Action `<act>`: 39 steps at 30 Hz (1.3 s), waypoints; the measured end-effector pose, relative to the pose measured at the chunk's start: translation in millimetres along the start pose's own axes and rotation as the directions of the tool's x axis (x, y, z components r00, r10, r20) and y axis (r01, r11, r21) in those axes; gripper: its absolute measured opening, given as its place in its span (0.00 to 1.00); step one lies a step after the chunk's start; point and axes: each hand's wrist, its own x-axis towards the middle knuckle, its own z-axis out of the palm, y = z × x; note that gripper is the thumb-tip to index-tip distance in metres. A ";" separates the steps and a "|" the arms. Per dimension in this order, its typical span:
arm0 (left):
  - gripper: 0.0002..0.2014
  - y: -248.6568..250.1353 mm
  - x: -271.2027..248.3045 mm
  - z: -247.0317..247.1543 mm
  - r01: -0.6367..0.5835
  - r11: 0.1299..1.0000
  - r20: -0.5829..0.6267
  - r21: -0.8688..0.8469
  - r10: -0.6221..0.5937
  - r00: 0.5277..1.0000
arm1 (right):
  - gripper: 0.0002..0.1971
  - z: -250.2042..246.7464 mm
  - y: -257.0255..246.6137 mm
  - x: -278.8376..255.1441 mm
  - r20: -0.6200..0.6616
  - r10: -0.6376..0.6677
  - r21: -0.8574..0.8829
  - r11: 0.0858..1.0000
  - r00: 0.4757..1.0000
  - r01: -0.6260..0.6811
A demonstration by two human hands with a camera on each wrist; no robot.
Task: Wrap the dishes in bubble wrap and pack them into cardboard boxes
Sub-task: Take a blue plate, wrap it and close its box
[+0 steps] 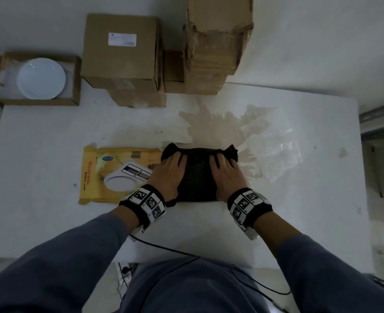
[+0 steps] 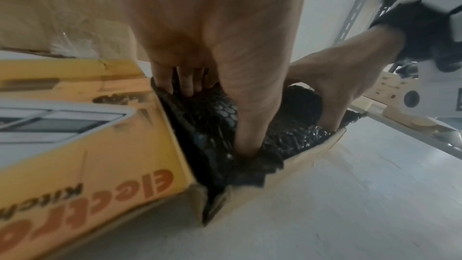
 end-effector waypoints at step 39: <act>0.74 7.6 27.1 8.8 0.034 0.997 0.036 0.064 -0.037 0.999 | 0.62 -7.2 1.1 7.2 0.147 -0.021 0.085 0.996 0.989 0.008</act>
